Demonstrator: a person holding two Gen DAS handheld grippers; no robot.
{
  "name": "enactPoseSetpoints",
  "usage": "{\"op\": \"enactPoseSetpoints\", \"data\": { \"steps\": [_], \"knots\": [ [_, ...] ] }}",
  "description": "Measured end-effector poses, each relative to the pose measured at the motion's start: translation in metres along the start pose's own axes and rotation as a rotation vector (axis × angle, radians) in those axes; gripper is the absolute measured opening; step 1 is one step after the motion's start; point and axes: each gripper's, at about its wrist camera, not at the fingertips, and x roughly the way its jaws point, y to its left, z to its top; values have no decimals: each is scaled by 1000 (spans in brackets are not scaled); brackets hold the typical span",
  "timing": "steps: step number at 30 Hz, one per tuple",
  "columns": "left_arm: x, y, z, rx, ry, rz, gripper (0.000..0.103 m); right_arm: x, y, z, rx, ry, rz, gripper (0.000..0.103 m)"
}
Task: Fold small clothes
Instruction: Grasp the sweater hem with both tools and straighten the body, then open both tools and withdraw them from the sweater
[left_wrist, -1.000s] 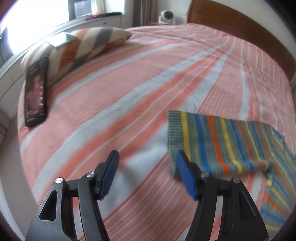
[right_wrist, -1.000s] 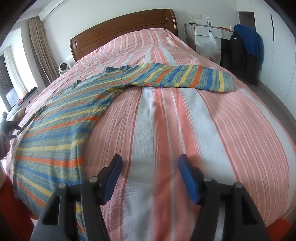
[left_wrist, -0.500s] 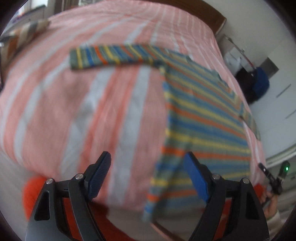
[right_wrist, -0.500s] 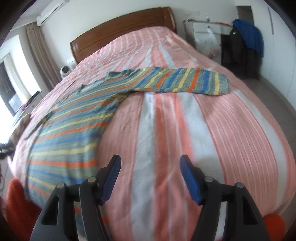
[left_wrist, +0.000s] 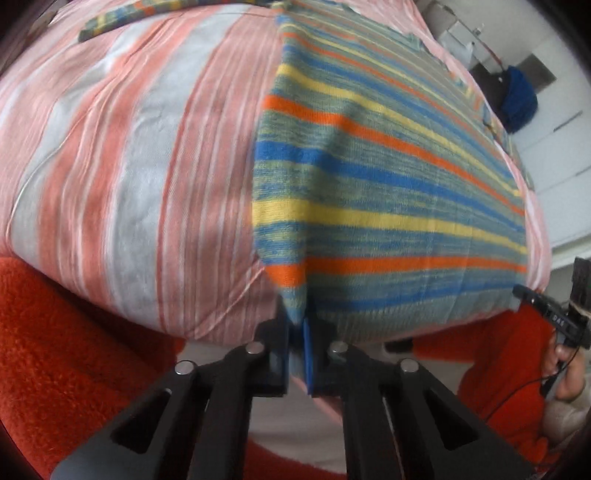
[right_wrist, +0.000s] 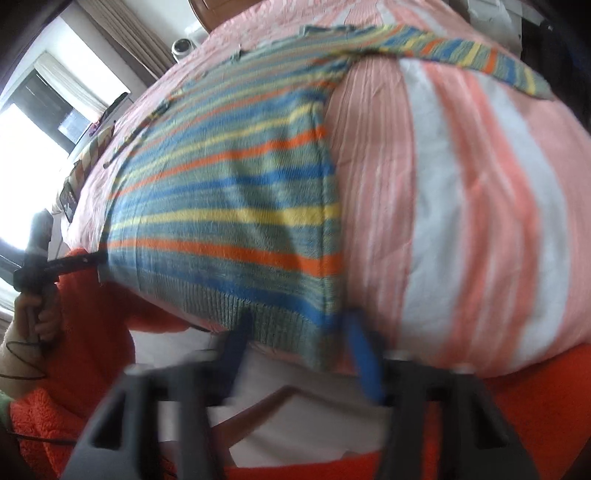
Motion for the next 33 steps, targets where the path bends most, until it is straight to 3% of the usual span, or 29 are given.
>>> {"op": "enactPoseSetpoints", "data": {
  "steps": [5,9,12,13,14,15,16,17,18,23,29,33],
  "knots": [
    [-10,6,-12,-2,7,5,2,-19,-8,-5,15,8,-27,4],
    [11,-1,-4,4,45,67,3,0,-9,-10,37,52,-62,4],
    [8,-5,-5,23,27,79,14,10,-7,-4,56,57,-60,5],
    [2,-5,-6,20,6,77,20,8,-7,-4,51,53,-61,5],
    [-3,-4,-7,15,-14,79,26,4,-7,-5,47,48,-51,14],
    [-14,-2,-8,5,-58,71,42,0,-7,-7,46,46,-54,20],
    [-21,0,-9,-3,-83,65,58,-5,-8,-10,45,41,-63,36],
    [-32,2,-8,-20,-128,61,64,-13,-9,-11,44,21,-71,49],
    [-39,3,-8,-27,-156,62,70,-25,-10,-12,42,-20,-80,52],
    [-69,8,14,-58,-301,88,79,-70,-16,2,31,-246,-172,70],
    [-100,29,36,-52,-487,214,86,-59,-19,38,-15,-380,-262,71],
    [-90,34,57,-32,-571,269,91,-43,-35,60,-7,-419,-296,71]
  ]
}}
